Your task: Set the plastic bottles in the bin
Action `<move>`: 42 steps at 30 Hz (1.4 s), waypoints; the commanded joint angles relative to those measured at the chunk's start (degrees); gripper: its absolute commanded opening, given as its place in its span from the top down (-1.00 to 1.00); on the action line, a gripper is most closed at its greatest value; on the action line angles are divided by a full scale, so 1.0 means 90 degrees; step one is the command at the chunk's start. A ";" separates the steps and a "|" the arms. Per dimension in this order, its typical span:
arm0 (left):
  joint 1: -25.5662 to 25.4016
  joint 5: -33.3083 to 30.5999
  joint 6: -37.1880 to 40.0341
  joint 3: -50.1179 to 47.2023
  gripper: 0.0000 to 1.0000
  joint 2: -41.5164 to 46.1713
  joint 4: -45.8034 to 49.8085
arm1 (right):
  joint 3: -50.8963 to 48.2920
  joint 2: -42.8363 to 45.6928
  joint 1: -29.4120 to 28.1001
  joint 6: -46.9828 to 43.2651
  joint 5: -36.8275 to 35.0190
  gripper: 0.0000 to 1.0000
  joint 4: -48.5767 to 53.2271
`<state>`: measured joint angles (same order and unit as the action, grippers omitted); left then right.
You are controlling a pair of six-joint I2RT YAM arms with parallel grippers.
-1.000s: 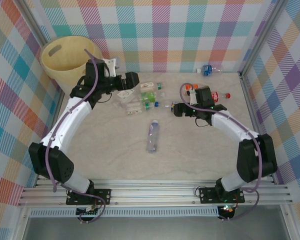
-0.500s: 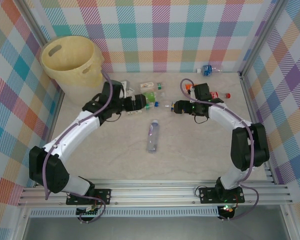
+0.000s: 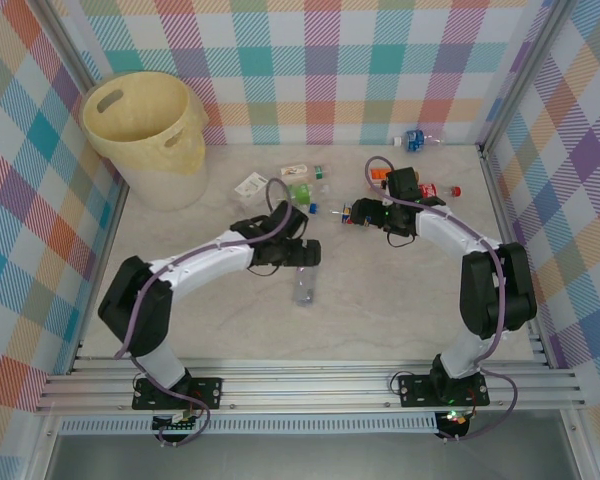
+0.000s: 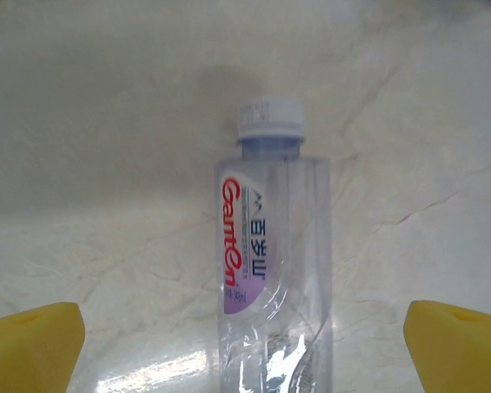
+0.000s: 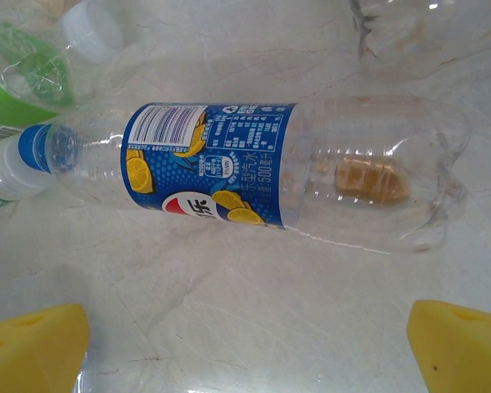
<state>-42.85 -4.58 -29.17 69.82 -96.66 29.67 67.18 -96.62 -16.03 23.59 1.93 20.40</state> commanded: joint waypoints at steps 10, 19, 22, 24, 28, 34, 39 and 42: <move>-0.0708 -0.0754 0.0320 0.0677 -0.93 -0.1426 0.0580 | -0.0159 0.0428 0.0013 0.0015 -0.0040 -0.99 -0.0116; -0.0713 -0.0719 0.0394 0.0767 -0.69 -0.1847 0.0479 | -0.0247 0.0664 0.0014 0.0058 -0.0030 -0.99 -0.0067; -0.0708 -0.0678 0.0428 0.0738 -0.54 -0.1918 0.0382 | -0.0295 0.0818 0.0017 0.0137 -0.0007 -0.99 -0.0062; -0.0708 -0.0667 0.0442 0.0743 -0.43 -0.1927 0.0351 | -0.0349 0.0950 0.0014 0.0190 0.0045 -0.99 -0.0079; -0.0715 -0.0691 0.0438 0.0709 -0.35 -0.1906 0.0317 | -0.0525 0.1242 0.0019 0.0223 0.0096 -0.99 -0.0191; -0.0688 -0.0742 0.0450 0.0686 -0.25 -0.1851 0.0290 | -0.1039 0.1928 0.0009 0.0216 -0.0025 -0.99 -0.0730; -0.0586 -0.0795 0.0424 0.0613 -0.20 -0.1795 0.0274 | -0.1770 0.2655 0.0005 0.0133 0.0203 -0.99 -0.1764; -0.0487 -0.0865 0.0427 0.0518 -0.13 -0.1736 0.0245 | -0.2158 0.2990 0.0009 0.0048 0.0543 -0.99 -0.2435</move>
<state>-48.21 -10.81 -25.69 75.57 -113.03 31.59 49.93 -72.31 -16.03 24.84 3.55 7.53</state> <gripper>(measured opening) 0.575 0.996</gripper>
